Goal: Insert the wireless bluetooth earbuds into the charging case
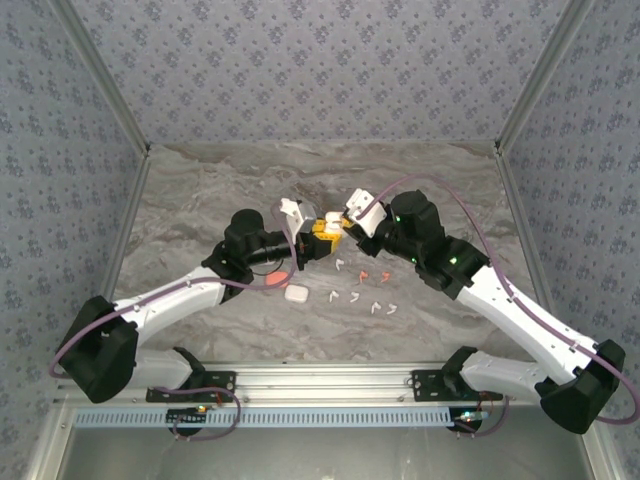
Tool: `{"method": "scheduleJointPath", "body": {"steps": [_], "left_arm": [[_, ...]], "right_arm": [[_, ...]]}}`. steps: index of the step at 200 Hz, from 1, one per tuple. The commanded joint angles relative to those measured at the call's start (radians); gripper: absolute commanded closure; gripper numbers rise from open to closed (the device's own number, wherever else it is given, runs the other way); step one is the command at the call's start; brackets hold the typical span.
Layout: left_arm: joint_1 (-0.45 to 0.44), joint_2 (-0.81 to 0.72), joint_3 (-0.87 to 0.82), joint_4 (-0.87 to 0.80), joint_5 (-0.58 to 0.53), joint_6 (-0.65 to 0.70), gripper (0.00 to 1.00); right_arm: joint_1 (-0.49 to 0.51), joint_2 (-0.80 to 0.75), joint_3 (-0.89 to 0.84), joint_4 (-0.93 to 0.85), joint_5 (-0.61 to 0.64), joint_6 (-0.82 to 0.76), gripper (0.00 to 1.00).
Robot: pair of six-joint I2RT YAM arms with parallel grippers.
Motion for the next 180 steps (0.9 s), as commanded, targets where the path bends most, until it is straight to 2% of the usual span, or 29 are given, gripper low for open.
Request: {"method": "scheduleJointPath", "body": {"steps": [1, 27, 48, 76, 112, 151, 180], "left_arm": [[-0.007, 0.000, 0.029, 0.052, 0.001, -0.014, 1.00], [-0.007, 0.001, 0.028, 0.053, 0.001, -0.014, 1.00], [-0.007, 0.001, 0.027, 0.059, 0.004, -0.013, 1.00], [-0.006, -0.001, 0.017, 0.080, 0.011, -0.013, 1.00], [-0.007, -0.013, -0.001, 0.095, -0.008, -0.008, 1.00], [-0.007, -0.041, -0.036, 0.125, -0.082, -0.002, 1.00], [-0.007, -0.106, -0.079, 0.101, -0.212, 0.034, 1.00]], "right_arm": [[0.006, -0.004, -0.006, -0.007, -0.036, 0.005, 0.81], [0.005, -0.004, -0.002, -0.016, -0.055, 0.005, 0.80], [-0.004, 0.003, 0.022, -0.039, -0.106, 0.022, 0.75], [-0.047, 0.016, 0.081, -0.086, -0.196, 0.070, 0.58], [-0.142, -0.011, 0.166, -0.093, -0.361, 0.182, 0.44], [-0.272, -0.014, 0.190, -0.087, -0.447, 0.371, 0.42], [-0.320, 0.029, 0.172, -0.137, -0.387, 0.468, 0.43]]}}
